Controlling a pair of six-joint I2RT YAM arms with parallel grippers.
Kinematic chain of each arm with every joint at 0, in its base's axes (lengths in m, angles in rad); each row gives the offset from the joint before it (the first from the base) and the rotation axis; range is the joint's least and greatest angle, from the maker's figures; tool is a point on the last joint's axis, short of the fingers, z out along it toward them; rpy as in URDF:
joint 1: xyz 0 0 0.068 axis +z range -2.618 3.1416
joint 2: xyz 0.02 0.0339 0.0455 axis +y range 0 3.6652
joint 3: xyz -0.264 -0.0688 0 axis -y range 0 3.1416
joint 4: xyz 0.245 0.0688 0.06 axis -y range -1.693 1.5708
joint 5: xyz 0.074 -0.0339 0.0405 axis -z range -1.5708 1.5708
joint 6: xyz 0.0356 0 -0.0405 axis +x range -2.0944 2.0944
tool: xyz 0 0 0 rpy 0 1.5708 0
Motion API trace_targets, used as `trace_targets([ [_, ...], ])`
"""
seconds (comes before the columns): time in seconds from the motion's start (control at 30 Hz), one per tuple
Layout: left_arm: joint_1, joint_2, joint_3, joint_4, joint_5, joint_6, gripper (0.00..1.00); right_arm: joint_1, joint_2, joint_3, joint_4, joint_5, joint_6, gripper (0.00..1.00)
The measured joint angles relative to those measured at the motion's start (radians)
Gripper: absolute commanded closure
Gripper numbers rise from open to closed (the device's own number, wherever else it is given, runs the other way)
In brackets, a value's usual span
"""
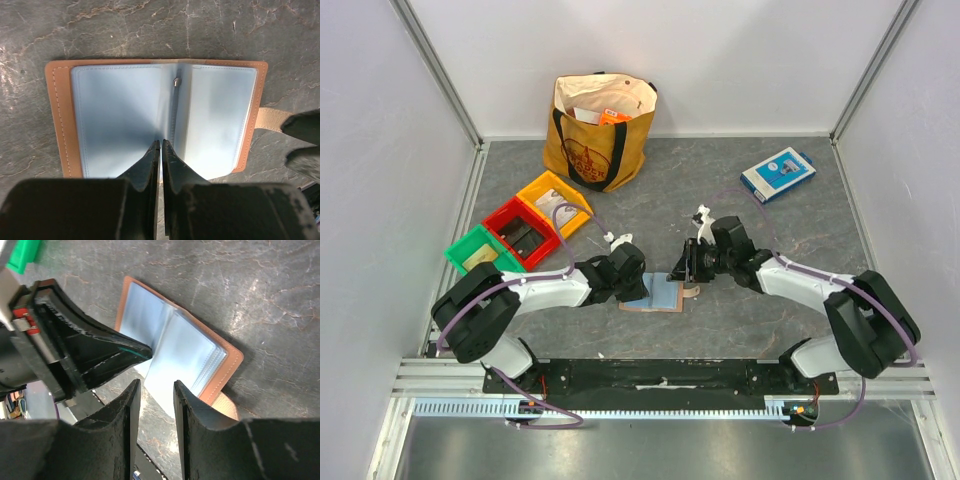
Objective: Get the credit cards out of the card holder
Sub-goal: Remove the credit card from the card holder.
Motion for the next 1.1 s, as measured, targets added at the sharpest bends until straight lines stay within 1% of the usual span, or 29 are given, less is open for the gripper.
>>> trace_targets([
  [0.23,0.000,0.000,-0.002,0.003,0.002,0.000,0.91,0.000,0.087,-0.002,0.022,-0.002,0.016,0.60],
  [0.43,0.000,0.000,-0.004,0.005,0.008,0.000,0.91,0.000,0.128,-0.009,0.055,-0.006,0.031,0.60],
  [0.93,0.000,-0.002,-0.008,0.010,0.007,-0.006,0.91,0.000,0.140,-0.019,0.054,0.031,0.039,0.61],
  [1.1,0.000,-0.041,-0.032,-0.008,0.002,-0.007,0.91,0.000,0.141,-0.020,0.051,0.036,0.038,0.61],
])
